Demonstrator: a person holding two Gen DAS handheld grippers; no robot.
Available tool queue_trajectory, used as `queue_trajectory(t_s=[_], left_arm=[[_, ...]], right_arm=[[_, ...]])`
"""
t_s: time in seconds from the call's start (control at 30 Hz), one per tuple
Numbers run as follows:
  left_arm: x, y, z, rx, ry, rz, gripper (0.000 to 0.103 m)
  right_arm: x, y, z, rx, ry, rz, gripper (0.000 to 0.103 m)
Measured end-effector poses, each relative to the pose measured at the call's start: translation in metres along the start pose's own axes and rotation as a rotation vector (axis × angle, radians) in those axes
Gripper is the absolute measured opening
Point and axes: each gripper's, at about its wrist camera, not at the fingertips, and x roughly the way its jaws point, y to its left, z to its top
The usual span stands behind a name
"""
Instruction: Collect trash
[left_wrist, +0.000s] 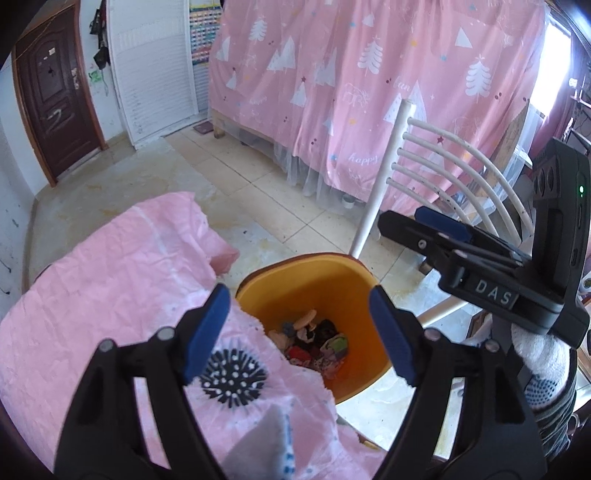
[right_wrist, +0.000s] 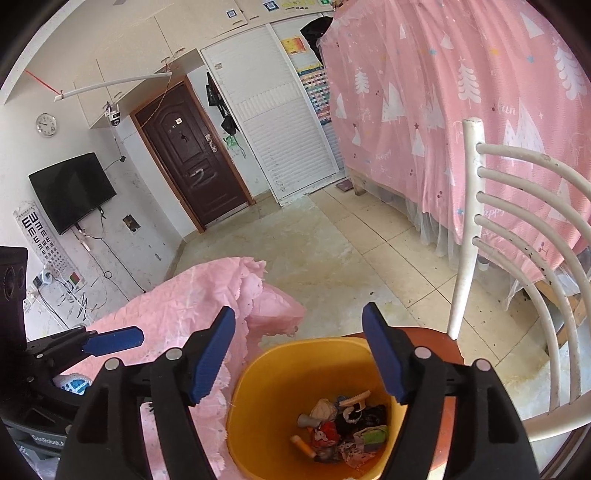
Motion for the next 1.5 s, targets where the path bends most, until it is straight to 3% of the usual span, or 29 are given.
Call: queue_trajectory(t_s=[0.2, 0.57, 1.07, 1.5], left_arm=[[-0.028, 0.026, -0.008, -0.046, -0.054, 0.021, 0.081], [-0.092, 0.102, -0.055, -0.165, -0.190, 0.136, 0.096], [-0.168, 0.176, -0.120, -0.298, -0.330, 0.326, 0.096], [-0.203, 0.225, -0.168, -0.418, -0.364, 0.456, 0.096]], right_arm=[[0.000, 0.037, 0.003, -0.058, -0.006, 0.023, 0.074], [0.014, 0.121, -0.007, -0.185, 0.009, 0.083, 0.092], [0.024, 0.236, -0.041, -0.321, 0.014, 0.168, 0.092], [0.034, 0.316, -0.077, -0.432, 0.040, 0.242, 0.092]])
